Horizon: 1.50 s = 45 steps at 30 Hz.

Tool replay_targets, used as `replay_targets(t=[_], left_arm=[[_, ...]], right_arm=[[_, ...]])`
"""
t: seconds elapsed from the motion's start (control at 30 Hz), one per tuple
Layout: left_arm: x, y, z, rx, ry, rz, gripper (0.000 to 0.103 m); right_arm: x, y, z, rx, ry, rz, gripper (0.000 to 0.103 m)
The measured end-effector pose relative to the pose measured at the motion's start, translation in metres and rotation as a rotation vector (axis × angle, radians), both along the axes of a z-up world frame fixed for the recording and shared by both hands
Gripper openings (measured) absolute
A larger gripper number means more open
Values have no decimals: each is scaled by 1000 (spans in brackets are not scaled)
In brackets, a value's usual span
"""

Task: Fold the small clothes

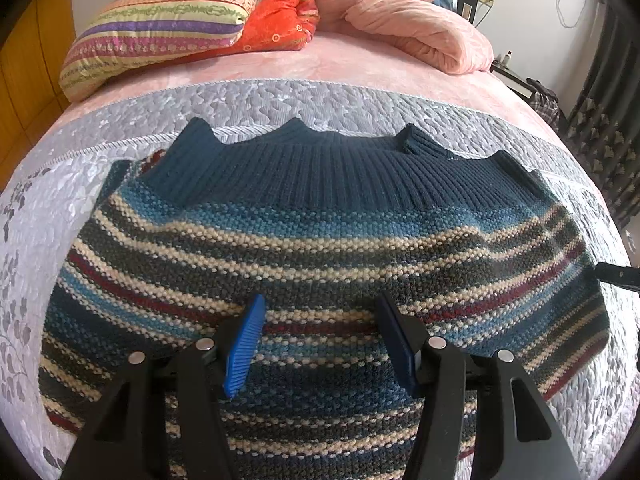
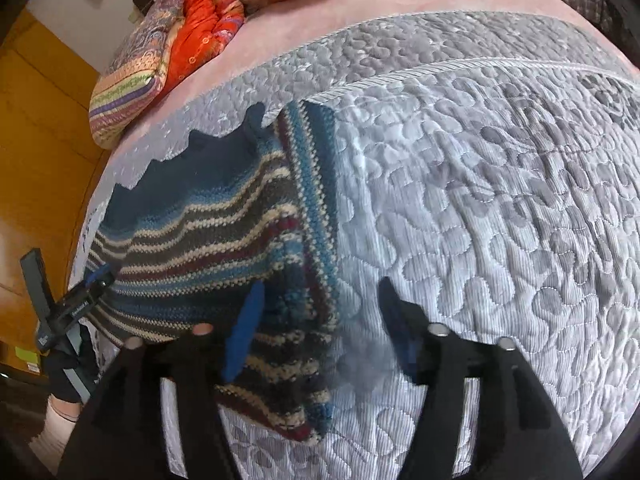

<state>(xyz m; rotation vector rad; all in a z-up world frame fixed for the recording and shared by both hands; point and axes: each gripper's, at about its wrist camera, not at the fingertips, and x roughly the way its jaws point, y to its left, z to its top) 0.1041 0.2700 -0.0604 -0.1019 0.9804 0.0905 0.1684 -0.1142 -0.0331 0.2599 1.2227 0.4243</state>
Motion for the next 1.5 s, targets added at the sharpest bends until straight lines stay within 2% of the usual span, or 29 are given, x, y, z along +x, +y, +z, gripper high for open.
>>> replay_targets(t=[0.1,0.37,0.47,0.53,0.6,0.63,0.77,0.83,0.9,1.0,1.17,1.5], left_arm=[[0,0,0,1,0,0,58],[1,-1,-1,4,2,-2,59],[2,0,-2,6,2,-5,59],[3,0,-2,3,2,-6,60],[2,1,-3,1,1,-7,60],[2,1,-3,0,1,-8,60],[3,2,-4,-9,2,-7,60],[3,3,-4,-17,3,-4,60],[3,4,-5,-23,6,-7,60],[4,6,-5,-37,11,-10,60],[4,11,-3,-81,19,-8,60],[-5,26,15,-159,-13,33,59]], right_arm=[[6,-4,-3,37,25,-11,74],[18,8,-29,82,101,13,73],[20,15,-33,89,91,20,73],[22,20,-33,97,85,29,69],[24,25,-32,119,83,48,48],[25,28,-32,147,93,61,46],[31,34,-36,139,104,60,45],[33,30,-39,166,115,45,39],[31,24,-38,204,122,31,27],[26,22,-26,234,101,25,23],[19,39,9,203,37,70,22],[6,116,76,89,-98,255,22]])
